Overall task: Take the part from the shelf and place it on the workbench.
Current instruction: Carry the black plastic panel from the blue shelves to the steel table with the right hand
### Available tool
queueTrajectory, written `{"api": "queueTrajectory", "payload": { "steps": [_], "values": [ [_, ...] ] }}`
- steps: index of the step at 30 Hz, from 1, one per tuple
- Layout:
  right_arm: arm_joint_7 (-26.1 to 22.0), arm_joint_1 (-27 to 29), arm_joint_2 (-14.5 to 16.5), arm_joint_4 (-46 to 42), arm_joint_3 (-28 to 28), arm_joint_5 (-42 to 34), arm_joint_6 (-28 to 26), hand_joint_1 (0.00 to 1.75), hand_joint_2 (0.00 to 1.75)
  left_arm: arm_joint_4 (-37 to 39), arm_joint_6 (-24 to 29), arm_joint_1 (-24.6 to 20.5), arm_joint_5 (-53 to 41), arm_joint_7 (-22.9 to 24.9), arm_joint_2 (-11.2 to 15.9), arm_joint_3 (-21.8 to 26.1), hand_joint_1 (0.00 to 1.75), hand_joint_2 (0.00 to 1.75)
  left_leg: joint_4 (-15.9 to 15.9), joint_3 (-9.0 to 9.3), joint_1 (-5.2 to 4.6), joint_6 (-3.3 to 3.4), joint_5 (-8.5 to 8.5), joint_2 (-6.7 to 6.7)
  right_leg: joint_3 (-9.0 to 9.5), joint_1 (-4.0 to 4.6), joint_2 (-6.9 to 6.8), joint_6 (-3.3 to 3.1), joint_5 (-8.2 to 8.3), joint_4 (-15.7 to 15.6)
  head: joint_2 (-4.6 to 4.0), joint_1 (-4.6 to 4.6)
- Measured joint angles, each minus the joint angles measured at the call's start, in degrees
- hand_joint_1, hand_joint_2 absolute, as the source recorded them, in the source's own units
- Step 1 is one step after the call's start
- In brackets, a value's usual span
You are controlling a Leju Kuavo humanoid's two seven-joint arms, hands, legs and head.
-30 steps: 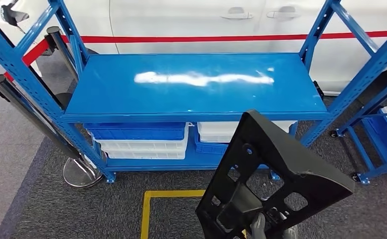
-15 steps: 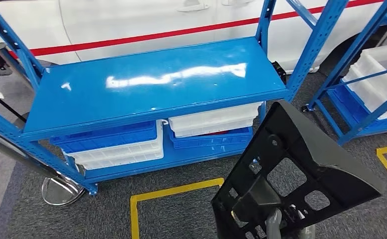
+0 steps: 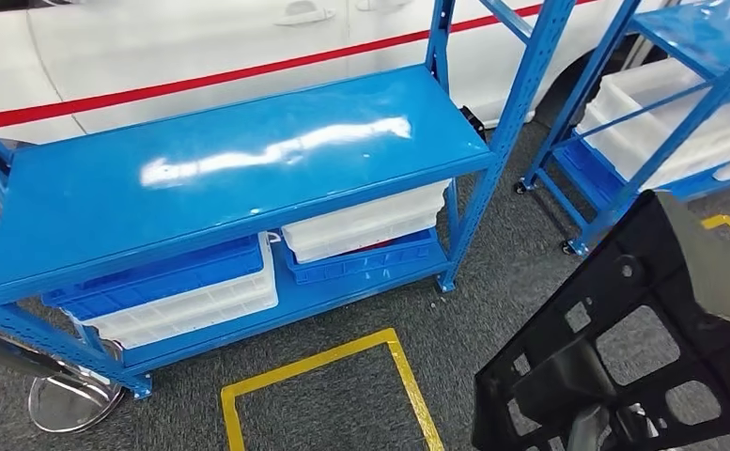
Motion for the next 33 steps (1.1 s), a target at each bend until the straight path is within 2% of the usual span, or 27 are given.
{"api": "queueTrajectory", "payload": {
  "steps": [1, 2, 3, 4, 5, 7, 8, 10, 11, 13, 15, 16, 17, 18, 19, 20, 22, 23, 24, 25, 26, 27, 28, 30, 31, 32, 33],
  "values": [
    [-0.16, 0.14, 0.0, -0.01, -0.41, -0.17, -0.72, 1.75, 1.75, 0.0, -0.04, 0.06, 0.0, 0.04, 0.01, 0.07, 0.0, 0.0, 0.03, -0.12, -0.05, 0.01, -0.01, 0.84, -1.43, -0.17, -0.35, 0.23, -1.28, 3.19, 0.0, 0.02],
    [-0.3, 0.31, 0.0, -0.01, -0.79, -0.34, -1.4, 1.75, 1.75, 0.0, -0.11, 0.07, -0.01, 0.08, 0.02, 0.11, 0.0, 0.0, 0.06, -0.19, -0.07, -0.02, -0.04, 1.67, -2.0, -0.34, -0.57, 0.42, -1.47, 4.7, 0.0, 0.03],
    [-0.42, 0.46, 0.0, -0.01, -1.17, -0.44, -1.99, 1.75, 1.75, 0.0, -0.17, 0.03, -0.01, 0.11, 0.03, 0.14, 0.0, 0.0, 0.08, -0.21, -0.08, -0.08, -0.08, 2.43, -1.47, -0.49, -0.79, 0.54, -0.62, 4.12, 0.0, 0.03],
    [-0.5, 0.56, 0.0, -0.01, -1.53, -0.51, -2.52, 1.75, 1.75, 0.0, -0.26, -0.04, -0.02, 0.13, 0.03, 0.16, 0.0, 0.0, 0.11, -0.15, -0.08, -0.21, -0.16, 3.13, 0.3, -0.6, -1.23, 0.57, 1.07, 1.25, 0.0, 0.04],
    [-0.53, 0.62, 0.0, -0.01, -1.83, -0.54, -2.97, 1.75, 1.75, 0.0, -0.33, -0.12, -0.03, 0.14, 0.02, 0.18, 0.0, 0.0, 0.16, 0.03, -0.1, -0.4, -0.29, 3.75, 2.74, -0.62, -2.32, 0.48, 2.8, -2.9, 0.0, 0.04],
    [-0.58, 0.66, 0.0, 0.0, -2.2, -0.55, -3.88, 1.75, 1.75, 0.0, -0.43, -0.18, -0.06, 0.16, 0.02, 0.2, 0.0, 0.0, 0.31, 0.26, -0.35, -0.97, -0.62, 4.78, 6.36, -0.22, -4.22, -0.18, 4.66, -9.33, 0.0, -0.04],
    [-0.62, 0.7, 0.0, 0.01, -2.28, -0.48, -4.47, 1.75, 1.75, 0.0, -0.45, -0.22, -0.08, 0.17, 0.02, 0.22, 0.0, 0.0, 0.35, 0.41, -0.46, -1.28, -0.75, 5.23, 6.94, 0.02, -4.64, -0.61, 4.74, -10.57, 0.0, -0.08],
    [-0.66, 0.92, 0.0, 0.01, -2.38, 0.08, -6.01, 1.75, 1.75, 0.0, -0.54, -0.38, -0.07, 0.19, 0.03, 0.3, 0.0, 0.0, 0.28, 0.75, -0.52, -1.89, -0.86, 6.09, 6.74, 0.21, -3.59, -1.41, 4.85, -10.81, 0.0, -0.16],
    [-0.61, 1.03, 0.0, 0.02, -2.4, 0.61, -6.75, 1.75, 1.75, 0.0, -0.58, -0.48, -0.02, 0.19, 0.07, 0.34, 0.0, 0.0, 0.46, 0.85, -0.42, -2.19, -1.14, 5.76, 6.7, 0.12, -3.07, -1.76, 5.01, -10.98, -0.01, -0.15],
    [-0.48, 1.1, 0.01, 0.08, -2.23, 1.83, -7.84, 1.75, 1.75, 0.0, -0.63, -0.5, 0.12, 0.17, 0.15, 0.48, 0.0, 0.0, 3.13, -0.16, -0.15, -2.69, -3.25, 3.34, 6.64, -0.16, -2.06, -2.47, 5.41, -11.34, -0.01, -0.31],
    [-0.38, 1.0, 0.02, 0.4, -1.76, 2.87, -8.63, 1.75, 1.75, 0.0, -0.59, -0.29, 0.08, 0.23, 0.19, 0.73, 0.0, 0.0, 10.07, -3.23, 0.03, -2.93, -7.0, 0.73, 6.46, -0.15, -0.93, -2.91, 5.6, -11.37, 0.0, -0.54],
    [-0.35, 0.96, 0.02, 0.71, -1.47, 3.28, -8.97, 1.75, 1.75, 0.0, -0.52, -0.16, -0.02, 0.33, 0.2, 0.87, 0.0, 0.0, 13.78, -4.95, 0.08, -2.99, -8.38, 0.28, 6.39, -0.08, -0.24, -3.04, 5.64, -11.32, 0.0, -0.61],
    [-0.34, 0.96, 0.02, 1.06, -1.25, 3.52, -9.26, 1.75, 1.75, 0.0, -0.42, -0.06, -0.11, 0.48, 0.2, 1.0, 0.0, 0.0, 16.06, -6.09, 0.07, -3.02, -8.72, 0.09, 6.36, 0.0, 0.49, -3.08, 5.65, -11.24, 0.0, -0.61],
    [-0.34, 0.93, 0.02, 1.45, -1.06, 3.66, -9.47, 1.75, 1.75, 0.0, -0.33, -0.01, -0.2, 0.61, 0.2, 1.11, 0.0, 0.0, 16.34, -6.38, 0.08, -3.0, -7.91, 0.0, 6.34, 0.05, 1.26, -3.08, 5.64, -11.11, 0.0, -0.62],
    [-0.33, 0.9, 0.02, 1.79, -0.95, 3.71, -9.6, 1.75, 1.75, 0.0, -0.27, -0.01, -0.21, 0.69, 0.2, 1.2, 0.0, 0.0, 14.26, -5.63, 0.08, -2.91, -6.02, -0.17, 6.35, 0.07, 2.04, -3.06, 5.61, -10.96, 0.0, -0.61],
    [-0.33, 0.85, 0.02, 2.11, -0.85, 3.72, -9.68, 1.75, 1.75, 0.0, -0.25, -0.03, -0.21, 0.75, 0.2, 1.28, 0.0, 0.0, 10.6, -4.18, 0.13, -2.76, -3.67, -0.82, 6.35, 0.06, 2.82, -3.0, 5.55, -10.77, 0.0, -0.63],
    [-0.33, 0.67, 0.02, 2.66, -0.71, 3.67, -9.81, 1.75, 1.75, 0.0, -0.25, -0.06, -0.23, 0.79, 0.2, 1.43, 0.0, 0.0, 3.9, -1.57, 0.25, -2.42, -0.9, -3.45, 6.09, 0.14, 4.24, -2.64, 5.45, -10.3, 0.0, -0.64],
    [-0.32, 0.58, 0.02, 2.9, -0.66, 3.57, -9.92, 1.75, 1.75, 0.0, -0.25, -0.06, -0.32, 0.81, 0.2, 1.46, 0.0, 0.0, 2.17, -0.95, 0.24, -2.29, -0.59, -4.45, 5.84, 0.1, 4.88, -2.35, 5.49, -10.14, 0.0, -0.64],
    [-0.33, 0.52, 0.03, 3.13, -0.66, 3.39, -10.08, 1.75, 1.75, 0.0, -0.25, -0.09, -0.46, 0.79, 0.19, 1.47, 0.0, 0.0, 1.68, -0.77, 0.15, -2.17, -0.81, -4.85, 5.55, 0.0, 5.5, -1.97, 5.63, -10.11, 0.0, -0.63],
    [-0.37, 0.5, 0.03, 3.31, -0.7, 3.14, -10.29, 1.75, 1.75, 0.0, -0.26, -0.15, -0.62, 0.71, 0.16, 1.47, 0.0, 0.0, 1.37, -0.68, 0.11, -1.95, -0.71, -4.31, 5.28, -0.11, 6.17, -1.54, 5.83, -10.16, 0.0, -0.63],
    [-0.44, 0.54, 0.03, 3.46, -0.74, 2.86, -10.5, 1.75, 1.75, 0.0, -0.29, -0.25, -0.78, 0.57, 0.09, 1.47, 0.0, 0.0, 1.16, -0.61, 0.14, -1.61, -0.5, -3.64, 5.08, -0.21, 6.18, -1.17, 5.87, -10.11, 0.0, -0.61],
    [-0.56, 0.54, 0.03, 3.6, -0.79, 2.59, -10.72, 1.75, 1.75, 0.0, -0.32, -0.34, -0.9, 0.38, 0.02, 1.47, 0.0, 0.0, 0.85, -0.5, 0.21, -1.19, -0.25, -2.95, 4.75, -0.19, 5.22, -0.84, 5.48, -9.57, 0.0, -0.54],
    [-0.69, 0.48, 0.03, 3.73, -0.81, 2.32, -10.91, 1.75, 1.75, 0.0, -0.34, -0.37, -0.99, 0.15, -0.04, 1.47, 0.0, 0.0, 0.51, -0.43, 0.3, -0.78, -0.01, -2.15, 3.96, -0.13, 3.67, -0.56, 4.41, -8.0, 0.0, -0.39],
    [-0.93, 0.31, 0.02, 3.99, -0.82, 1.9, -11.17, 1.75, 1.75, 0.0, -0.36, -0.23, -1.21, -0.21, -0.08, 1.47, 0.0, 0.0, 0.25, -0.4, 0.18, -0.36, 0.14, -0.49, 0.91, -0.22, 0.35, -0.04, 0.79, -1.64, 0.0, -0.12],
    [-0.99, 0.26, 0.02, 4.17, -0.84, 1.72, -11.26, 1.75, 1.75, 0.0, -0.36, -0.14, -1.31, -0.35, -0.07, 1.48, 0.0, 0.0, 0.26, -0.44, 0.09, -0.3, 0.11, 0.43, -0.95, -0.34, -0.29, 0.22, -0.85, 2.13, 0.0, -0.04],
    [-1.03, 0.27, 0.02, 4.35, -0.86, 1.58, -11.36, 1.75, 1.75, 0.0, -0.36, -0.09, -1.42, -0.47, -0.07, 1.48, 0.0, 0.0, 0.27, -0.46, 0.03, -0.29, 0.07, 1.32, -2.21, -0.48, -0.54, 0.43, -1.56, 4.71, 0.0, -0.04],
    [-1.05, 0.29, 0.02, 4.56, -0.88, 1.49, -11.44, 1.75, 1.75, 0.0, -0.35, -0.1, -1.49, -0.59, -0.07, 1.49, 0.0, 0.0, 0.28, -0.43, 0.01, -0.33, 0.01, 2.19, -2.49, -0.6, -0.71, 0.58, -1.19, 5.36, 0.0, -0.03]
  ]
}}
